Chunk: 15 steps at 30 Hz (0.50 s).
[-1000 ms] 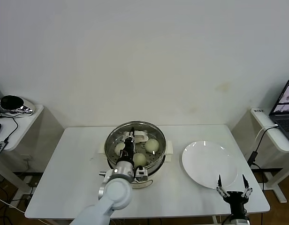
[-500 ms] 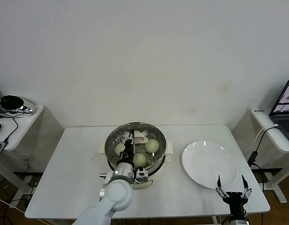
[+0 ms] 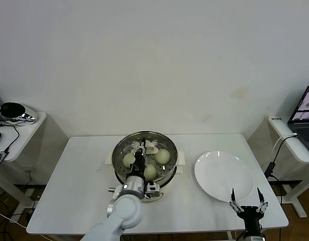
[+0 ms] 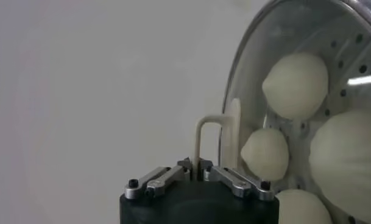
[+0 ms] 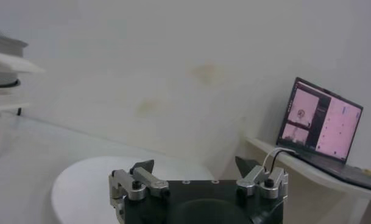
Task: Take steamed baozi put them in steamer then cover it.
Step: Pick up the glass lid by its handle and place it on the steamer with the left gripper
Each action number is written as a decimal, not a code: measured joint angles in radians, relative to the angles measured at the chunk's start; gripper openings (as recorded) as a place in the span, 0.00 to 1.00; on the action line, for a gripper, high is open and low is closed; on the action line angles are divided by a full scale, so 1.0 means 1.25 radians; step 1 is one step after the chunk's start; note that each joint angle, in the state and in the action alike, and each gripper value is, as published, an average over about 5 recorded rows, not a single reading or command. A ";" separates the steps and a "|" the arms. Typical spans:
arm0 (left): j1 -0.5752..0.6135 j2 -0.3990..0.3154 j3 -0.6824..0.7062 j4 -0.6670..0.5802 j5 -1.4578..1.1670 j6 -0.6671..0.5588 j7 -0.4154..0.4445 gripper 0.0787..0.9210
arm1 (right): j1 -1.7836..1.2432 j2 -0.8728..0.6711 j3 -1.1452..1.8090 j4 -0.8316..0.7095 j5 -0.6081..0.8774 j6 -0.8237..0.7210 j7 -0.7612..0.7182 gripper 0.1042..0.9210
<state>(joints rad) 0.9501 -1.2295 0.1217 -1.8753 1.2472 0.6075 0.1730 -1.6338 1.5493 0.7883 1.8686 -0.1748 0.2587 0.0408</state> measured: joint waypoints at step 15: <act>0.192 0.066 -0.110 -0.189 -0.172 -0.057 -0.124 0.81 | -0.002 -0.009 -0.017 0.010 0.008 0.004 -0.005 0.88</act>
<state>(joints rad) 1.1904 -1.1470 -0.0161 -2.1120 1.0327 0.5366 0.0177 -1.6361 1.5376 0.7671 1.8816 -0.1648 0.2635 0.0349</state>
